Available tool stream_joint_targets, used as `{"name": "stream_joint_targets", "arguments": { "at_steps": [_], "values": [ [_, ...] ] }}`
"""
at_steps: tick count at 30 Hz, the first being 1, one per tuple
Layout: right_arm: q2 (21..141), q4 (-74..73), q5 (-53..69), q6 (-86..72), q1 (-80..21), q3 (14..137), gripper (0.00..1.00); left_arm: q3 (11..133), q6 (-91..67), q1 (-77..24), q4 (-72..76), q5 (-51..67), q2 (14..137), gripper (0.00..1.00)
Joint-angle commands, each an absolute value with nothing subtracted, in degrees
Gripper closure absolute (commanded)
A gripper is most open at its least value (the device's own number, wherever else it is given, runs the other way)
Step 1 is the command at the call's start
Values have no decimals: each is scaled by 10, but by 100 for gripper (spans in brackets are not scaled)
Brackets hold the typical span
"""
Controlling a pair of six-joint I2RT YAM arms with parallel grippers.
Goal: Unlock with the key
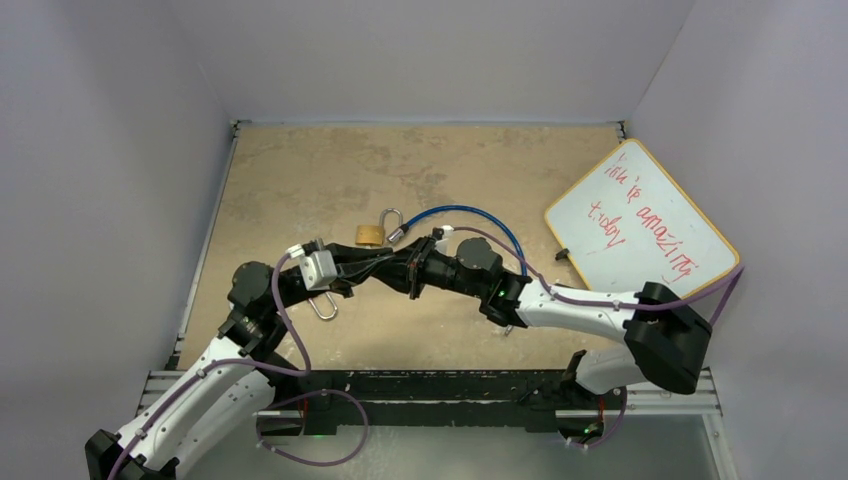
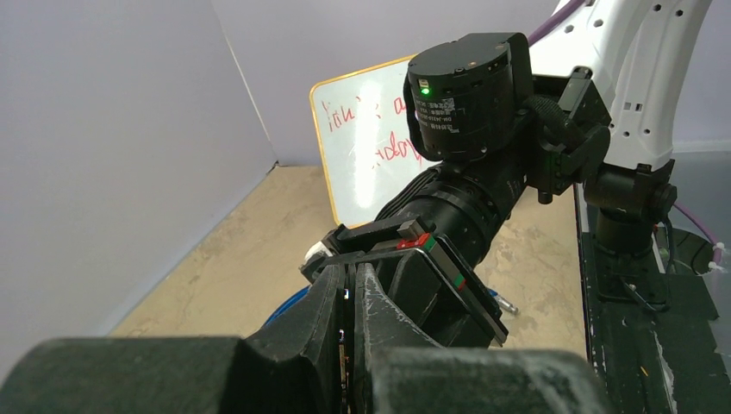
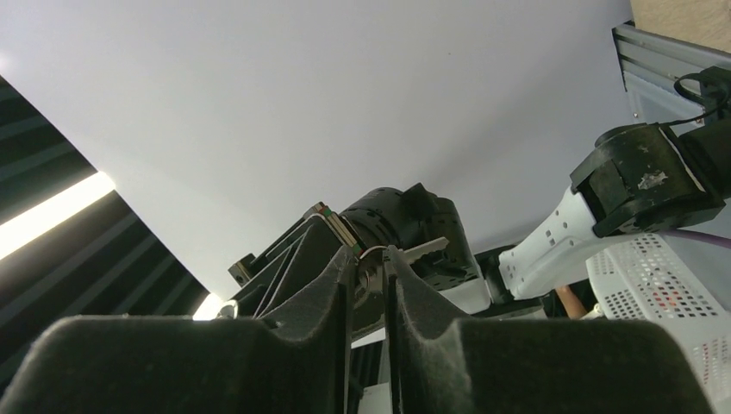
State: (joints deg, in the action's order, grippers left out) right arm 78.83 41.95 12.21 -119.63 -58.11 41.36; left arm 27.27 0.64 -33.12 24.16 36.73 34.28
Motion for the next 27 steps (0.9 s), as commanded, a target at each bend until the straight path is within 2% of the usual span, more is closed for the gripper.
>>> {"name": "stream_joint_targets", "arguments": {
  "at_steps": [1,9,12,13,17,19,23,27],
  "values": [
    [792,449,134,-1254,-580,445,80,271,4,-331,260,386,344,100],
    [789,454,135,-1251,-580,444,95,272,4,-331,259,383,345,100],
    [784,443,132,-1245,-580,439,96,273,4,-332,255,380,343,100],
    [781,436,132,-1242,-580,436,92,274,4,-331,255,380,342,100],
    [765,424,127,-1240,-580,416,63,275,4,-331,254,380,341,100],
    [756,418,124,-1240,-580,407,56,276,4,-331,255,385,343,100],
    [742,411,120,-1244,-580,400,53,274,4,-331,263,391,348,100],
    [740,419,128,-1252,-580,399,56,275,10,-331,263,394,352,100]
  ]
}}
